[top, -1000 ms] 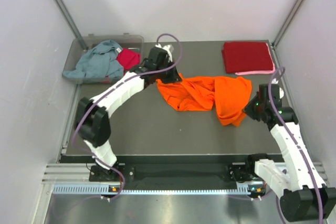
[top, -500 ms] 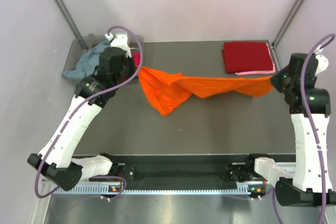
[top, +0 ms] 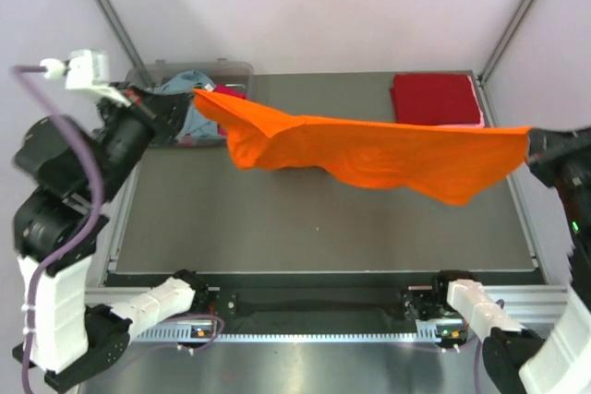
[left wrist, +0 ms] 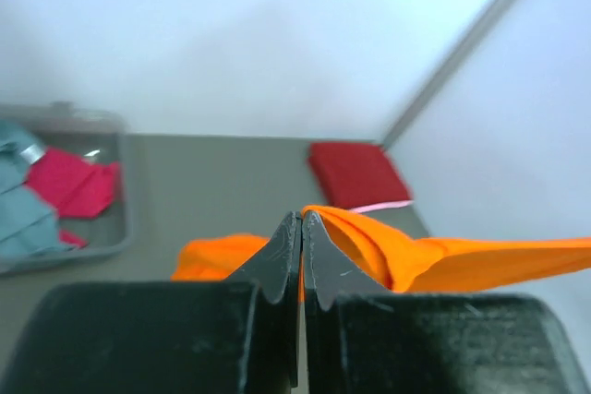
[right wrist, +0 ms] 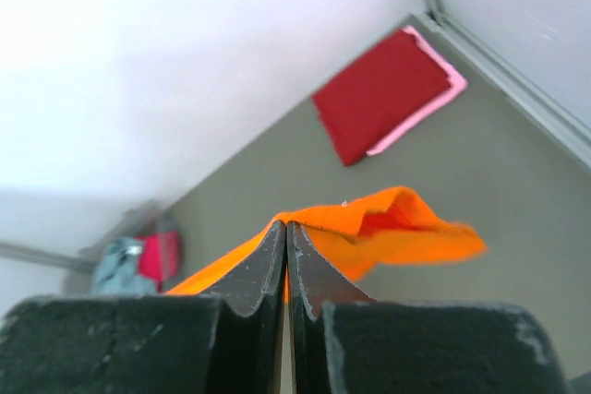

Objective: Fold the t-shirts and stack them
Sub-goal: Flatten the tshirt out

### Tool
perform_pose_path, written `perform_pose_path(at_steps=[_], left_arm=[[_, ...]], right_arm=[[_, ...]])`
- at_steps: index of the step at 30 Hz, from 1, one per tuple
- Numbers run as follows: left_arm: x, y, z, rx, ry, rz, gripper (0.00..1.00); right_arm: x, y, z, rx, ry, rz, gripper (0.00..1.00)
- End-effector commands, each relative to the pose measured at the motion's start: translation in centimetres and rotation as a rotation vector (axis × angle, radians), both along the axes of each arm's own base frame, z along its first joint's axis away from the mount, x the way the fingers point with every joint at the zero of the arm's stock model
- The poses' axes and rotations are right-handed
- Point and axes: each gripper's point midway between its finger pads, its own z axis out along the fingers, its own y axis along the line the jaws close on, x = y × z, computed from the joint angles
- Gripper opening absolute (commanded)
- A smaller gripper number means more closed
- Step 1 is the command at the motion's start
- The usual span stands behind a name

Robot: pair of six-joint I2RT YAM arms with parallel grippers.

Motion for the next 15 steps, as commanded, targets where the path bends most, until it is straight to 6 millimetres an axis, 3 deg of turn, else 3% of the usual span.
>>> perform_pose_path(at_steps=[1, 3, 5, 6, 8, 9, 11, 12, 14, 15], left_arm=[[-3.7, -1.0, 2.4, -0.097, -0.028, -0.135, 0.00], [-4.8, -1.5, 2.9, -0.101, -0.030, -0.191, 0.00], [-5.4, -1.2, 3.8, -0.095, -0.048, -0.192, 0.00], [-4.9, -1.1, 3.4, -0.079, -0.037, -0.177, 0.00], [-2.8, -0.5, 2.4, -0.045, -0.019, -0.095, 0.00], [-1.2, -0.9, 1.3, -0.015, 0.000, -0.074, 0.00], [2.3, -2.3, -1.0, 0.038, 0.063, -0.057, 0.00], [3.6, -3.1, -2.1, 0.063, 0.087, -0.068, 0.00], [7.1, -5.0, -4.9, 0.096, 0.159, -0.070, 0.00], [8.7, -5.8, -5.5, 0.095, 0.150, -0.067, 0.00]], right_arm=[[-4.6, 1.5, 1.7, 0.023, -0.069, 0.065, 0.00], [-5.7, 2.4, 2.1, 0.044, -0.098, 0.107, 0.00], [-5.5, 3.0, 1.9, 0.066, -0.108, 0.130, 0.00], [-5.6, 3.1, 1.8, 0.072, -0.120, 0.135, 0.00], [-3.8, 3.1, 1.3, 0.076, -0.119, 0.140, 0.00], [-2.6, 2.9, 1.9, 0.067, -0.143, 0.137, 0.00], [0.5, 2.1, 0.3, 0.055, -0.104, 0.106, 0.00], [3.5, 1.7, -0.4, 0.031, -0.096, 0.100, 0.00], [6.6, 0.7, -1.4, 0.004, -0.072, 0.064, 0.00], [9.4, 0.4, -2.1, -0.013, -0.051, 0.059, 0.00]])
